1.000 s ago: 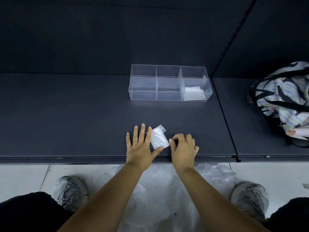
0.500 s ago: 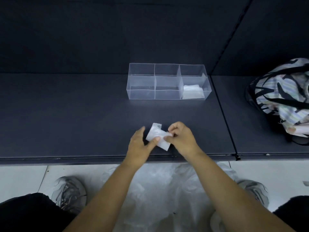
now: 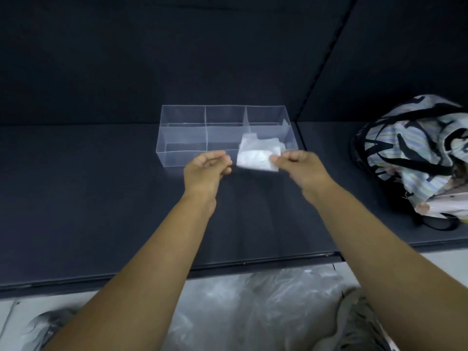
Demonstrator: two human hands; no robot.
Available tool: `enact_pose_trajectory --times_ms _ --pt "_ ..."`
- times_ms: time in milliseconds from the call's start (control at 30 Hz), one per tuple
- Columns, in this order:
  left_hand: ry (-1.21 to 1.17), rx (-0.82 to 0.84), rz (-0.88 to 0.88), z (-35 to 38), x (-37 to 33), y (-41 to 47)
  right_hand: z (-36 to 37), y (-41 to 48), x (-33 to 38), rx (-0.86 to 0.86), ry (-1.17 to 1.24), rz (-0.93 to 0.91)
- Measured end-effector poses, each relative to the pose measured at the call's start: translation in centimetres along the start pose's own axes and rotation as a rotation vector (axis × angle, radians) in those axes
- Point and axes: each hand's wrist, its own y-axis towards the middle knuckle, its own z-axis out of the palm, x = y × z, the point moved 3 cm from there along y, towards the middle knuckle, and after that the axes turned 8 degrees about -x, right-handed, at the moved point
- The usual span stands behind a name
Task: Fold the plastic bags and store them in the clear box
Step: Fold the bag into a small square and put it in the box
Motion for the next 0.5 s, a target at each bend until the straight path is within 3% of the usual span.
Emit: enact_pose_trajectory --times_ms 100,200,267,333,500 --pt "0.335 -0.087 0.361 0.4 -1.3 1.7 -1.0 5.3 1.1 -0.154 -0.098 -0.033" --pt "0.883 0.027 0.703 1.0 -0.1 2.5 -0.9 9.5 0.5 -0.175 -0.476 -0.023" --pt "1.112 0.078 0.787 0.8 1.4 3.0 -0.5 11.1 -0.1 -0.176 -0.772 -0.025" --pt "1.192 0.093 0.834 0.5 2.6 3.3 0.1 12.0 -0.4 -0.191 -0.957 -0.036" --pt "1.225 0.114 0.865 0.4 3.8 3.4 1.2 12.7 -0.3 -0.255 -1.121 -0.045"
